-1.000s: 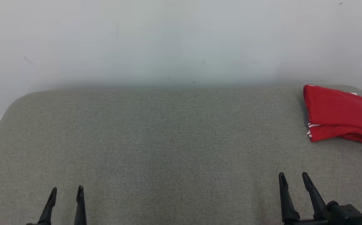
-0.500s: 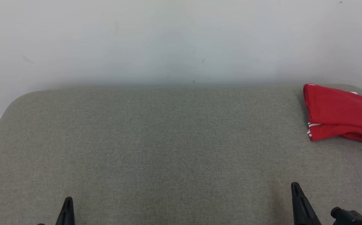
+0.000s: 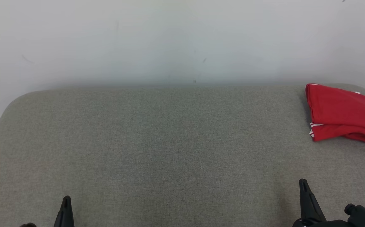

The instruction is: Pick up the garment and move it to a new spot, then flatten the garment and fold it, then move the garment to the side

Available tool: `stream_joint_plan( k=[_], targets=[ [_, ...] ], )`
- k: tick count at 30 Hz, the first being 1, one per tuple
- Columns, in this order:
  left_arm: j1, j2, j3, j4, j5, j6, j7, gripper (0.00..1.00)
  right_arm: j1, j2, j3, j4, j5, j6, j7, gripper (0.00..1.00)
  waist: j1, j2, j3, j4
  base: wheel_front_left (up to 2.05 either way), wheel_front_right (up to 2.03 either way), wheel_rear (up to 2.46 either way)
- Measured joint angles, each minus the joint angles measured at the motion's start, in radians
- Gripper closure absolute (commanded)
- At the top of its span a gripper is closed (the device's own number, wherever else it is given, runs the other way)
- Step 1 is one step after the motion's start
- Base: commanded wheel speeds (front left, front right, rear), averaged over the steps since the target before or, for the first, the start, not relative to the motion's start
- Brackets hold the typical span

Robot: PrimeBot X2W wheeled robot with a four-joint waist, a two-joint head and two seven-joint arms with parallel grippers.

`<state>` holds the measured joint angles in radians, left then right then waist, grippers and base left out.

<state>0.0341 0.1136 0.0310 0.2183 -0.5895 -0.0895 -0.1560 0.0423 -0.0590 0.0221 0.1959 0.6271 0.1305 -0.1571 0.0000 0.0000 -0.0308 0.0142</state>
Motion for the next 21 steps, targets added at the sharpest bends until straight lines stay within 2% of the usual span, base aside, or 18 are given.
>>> stream_joint_plan(
  k=[21],
  targets=[
    [-0.039,-0.018,0.023,0.007,-0.291,-0.009,0.078,1.0,-0.042,-0.007,-0.025,0.013,0.291,0.0,0.066,1.0,0.0,0.0,0.007,-0.003,0.0,0.0,0.0]
  ],
)
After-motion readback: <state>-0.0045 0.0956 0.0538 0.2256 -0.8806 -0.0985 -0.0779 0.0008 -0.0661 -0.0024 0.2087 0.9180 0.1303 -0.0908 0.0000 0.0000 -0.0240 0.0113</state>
